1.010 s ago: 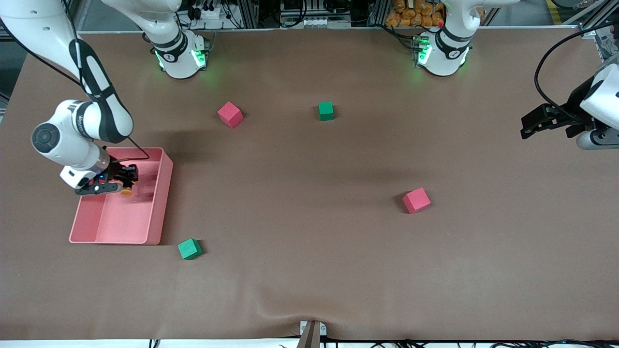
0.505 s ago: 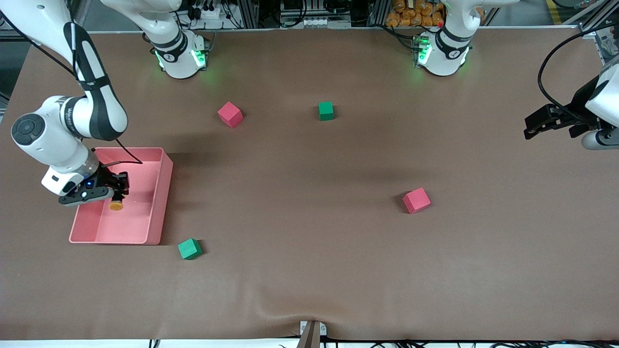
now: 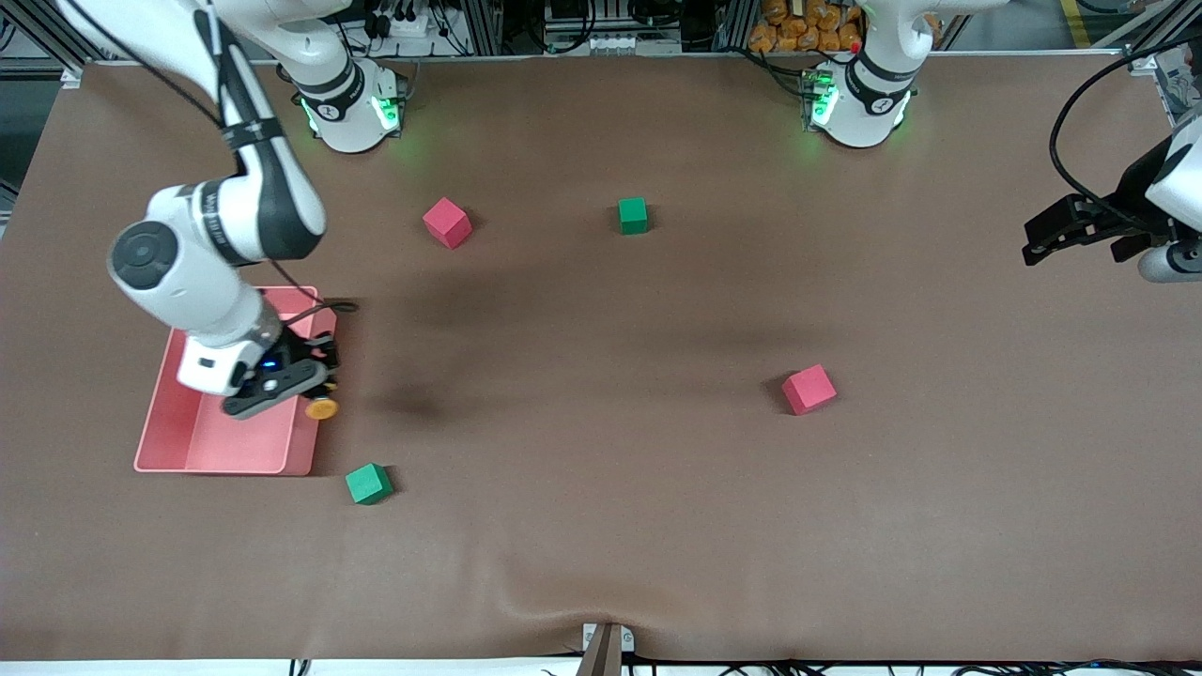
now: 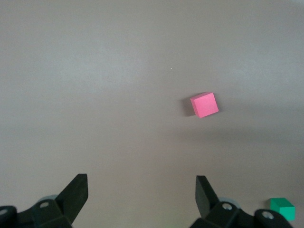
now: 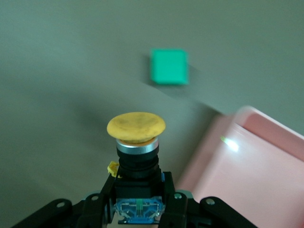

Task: Place and upright button with both arms
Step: 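Lift the button out of the pink tray with the right gripper, then carry the button to mid-table, lower it and open the right gripper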

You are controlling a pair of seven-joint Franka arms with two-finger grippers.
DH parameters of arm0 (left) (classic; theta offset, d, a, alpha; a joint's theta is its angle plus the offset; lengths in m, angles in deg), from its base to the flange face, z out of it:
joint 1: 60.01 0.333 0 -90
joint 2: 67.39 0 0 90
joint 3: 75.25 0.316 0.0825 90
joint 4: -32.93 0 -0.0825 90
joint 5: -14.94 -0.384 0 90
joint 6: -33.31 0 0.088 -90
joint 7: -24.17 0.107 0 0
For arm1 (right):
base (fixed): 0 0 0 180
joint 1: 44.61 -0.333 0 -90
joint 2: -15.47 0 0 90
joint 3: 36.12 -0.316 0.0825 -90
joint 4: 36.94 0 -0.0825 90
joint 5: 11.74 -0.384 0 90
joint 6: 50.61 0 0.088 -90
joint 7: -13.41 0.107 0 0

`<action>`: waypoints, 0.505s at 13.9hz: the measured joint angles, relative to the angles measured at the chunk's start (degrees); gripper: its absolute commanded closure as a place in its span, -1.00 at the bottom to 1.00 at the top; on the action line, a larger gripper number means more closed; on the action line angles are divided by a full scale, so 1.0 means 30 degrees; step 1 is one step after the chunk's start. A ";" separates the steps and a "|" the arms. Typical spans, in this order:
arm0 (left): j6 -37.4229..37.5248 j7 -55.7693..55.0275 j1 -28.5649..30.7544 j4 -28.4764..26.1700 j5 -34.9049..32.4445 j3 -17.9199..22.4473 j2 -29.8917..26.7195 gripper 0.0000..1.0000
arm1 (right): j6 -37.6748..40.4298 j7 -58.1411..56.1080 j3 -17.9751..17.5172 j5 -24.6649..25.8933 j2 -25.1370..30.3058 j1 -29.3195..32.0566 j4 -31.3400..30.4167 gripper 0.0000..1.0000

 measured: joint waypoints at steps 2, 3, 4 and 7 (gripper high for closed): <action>0.0041 0.0091 0.0493 0.0008 0.0000 0.0013 -0.0267 -1.00 | 0.0025 0.0748 -0.0009 -0.0800 -0.0522 -0.1493 0.0519 1.00; 0.0041 0.0190 0.0708 0.0012 0.0000 0.0020 -0.0361 -1.00 | 0.0024 0.1545 -0.0016 -0.0981 -0.0975 -0.2314 0.0875 1.00; 0.0041 0.0294 0.0815 0.0014 0.0000 0.0018 -0.0414 -1.00 | 0.0002 0.2616 -0.0029 -0.1112 -0.1513 -0.3228 0.1336 1.00; 0.0041 0.0313 0.0803 0.0008 0.0001 -0.0162 -0.0429 -1.00 | -0.0071 0.7270 -0.0065 -0.1158 -0.3380 -0.6347 0.3550 1.00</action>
